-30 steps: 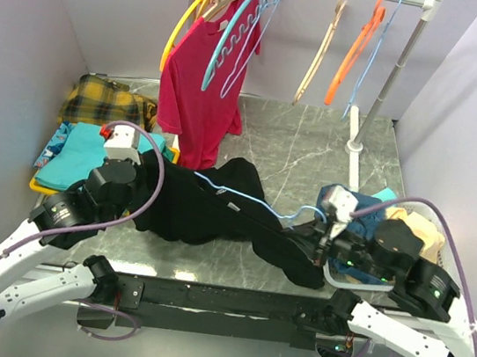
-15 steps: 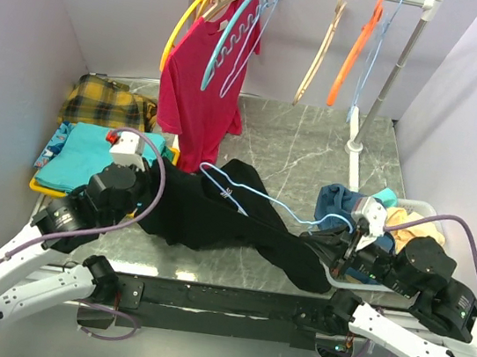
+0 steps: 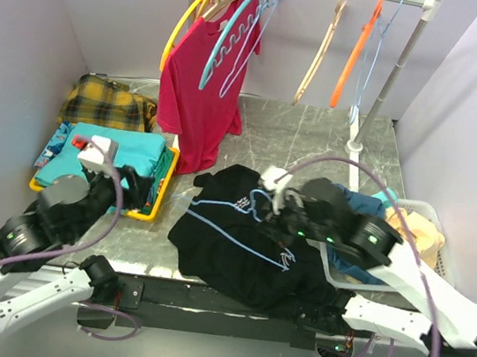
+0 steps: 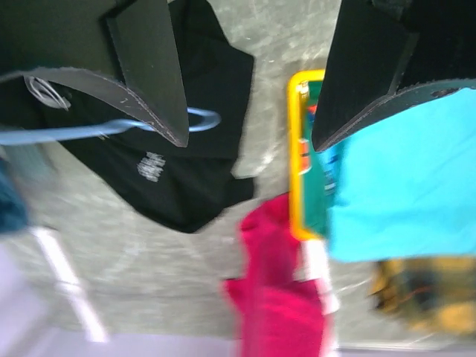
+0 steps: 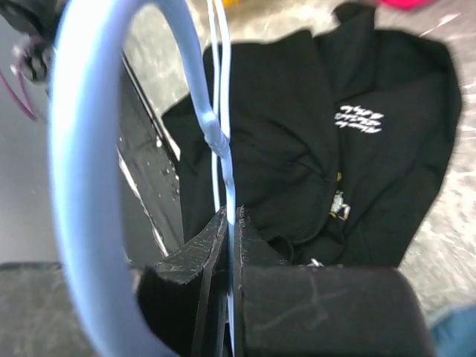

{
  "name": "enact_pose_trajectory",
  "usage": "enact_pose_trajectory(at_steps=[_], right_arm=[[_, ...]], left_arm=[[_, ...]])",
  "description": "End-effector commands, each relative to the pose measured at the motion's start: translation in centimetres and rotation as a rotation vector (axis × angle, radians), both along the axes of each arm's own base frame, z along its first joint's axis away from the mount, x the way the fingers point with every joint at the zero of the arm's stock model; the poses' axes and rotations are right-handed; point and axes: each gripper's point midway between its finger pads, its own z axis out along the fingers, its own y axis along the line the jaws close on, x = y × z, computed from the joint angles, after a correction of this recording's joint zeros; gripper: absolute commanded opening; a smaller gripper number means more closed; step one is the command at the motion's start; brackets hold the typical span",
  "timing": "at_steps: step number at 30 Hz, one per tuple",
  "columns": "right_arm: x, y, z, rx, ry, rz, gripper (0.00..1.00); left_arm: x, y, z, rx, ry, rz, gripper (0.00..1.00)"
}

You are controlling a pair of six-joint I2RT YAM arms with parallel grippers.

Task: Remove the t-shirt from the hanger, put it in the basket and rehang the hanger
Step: Remove the T-shirt from the clothesline.

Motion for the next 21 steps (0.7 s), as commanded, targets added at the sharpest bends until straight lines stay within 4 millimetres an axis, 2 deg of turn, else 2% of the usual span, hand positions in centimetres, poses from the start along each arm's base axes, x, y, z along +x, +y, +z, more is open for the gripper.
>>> enact_pose_trajectory(at_steps=[1,3,4,5,6,8,12,19,21], right_arm=[[0.7,3.2,0.9,0.036,-0.024,0.096,0.0],[0.6,4.0,1.0,0.03,-0.016,0.144,0.0],[0.2,4.8,1.3,0.034,0.001,0.19,0.0],[0.0,5.0,1.2,0.023,0.004,0.22,0.0],[-0.2,5.3,1.3,0.023,0.009,0.242,0.0],[-0.8,6.0,1.6,0.02,0.027,0.305,0.0],[-1.6,6.6,2.4,0.031,0.027,0.37,0.0],[-3.0,6.6,4.7,0.096,-0.02,0.452,0.0],[-3.1,6.4,5.2,0.106,-0.033,0.457,0.0]], left_arm=[[-3.4,-4.5,2.8,-0.015,-0.117,-0.381,0.73],[-4.7,-6.4,2.7,0.002,-0.141,-0.531,0.75],[-5.2,-7.4,2.1,0.011,-0.125,-0.596,0.75],[-6.4,-8.8,1.9,-0.001,-0.119,-0.703,0.76],[-6.6,-9.4,1.9,-0.008,-0.118,-0.738,0.76],[-7.0,-10.9,0.5,-0.004,-0.066,-0.819,0.75],[-7.1,-12.1,-1.1,0.005,-0.011,-0.881,0.74],[-7.2,-12.7,-1.8,-0.007,-0.004,-0.908,0.7],[-7.0,-12.6,-1.9,-0.003,-0.004,-0.895,0.63]])
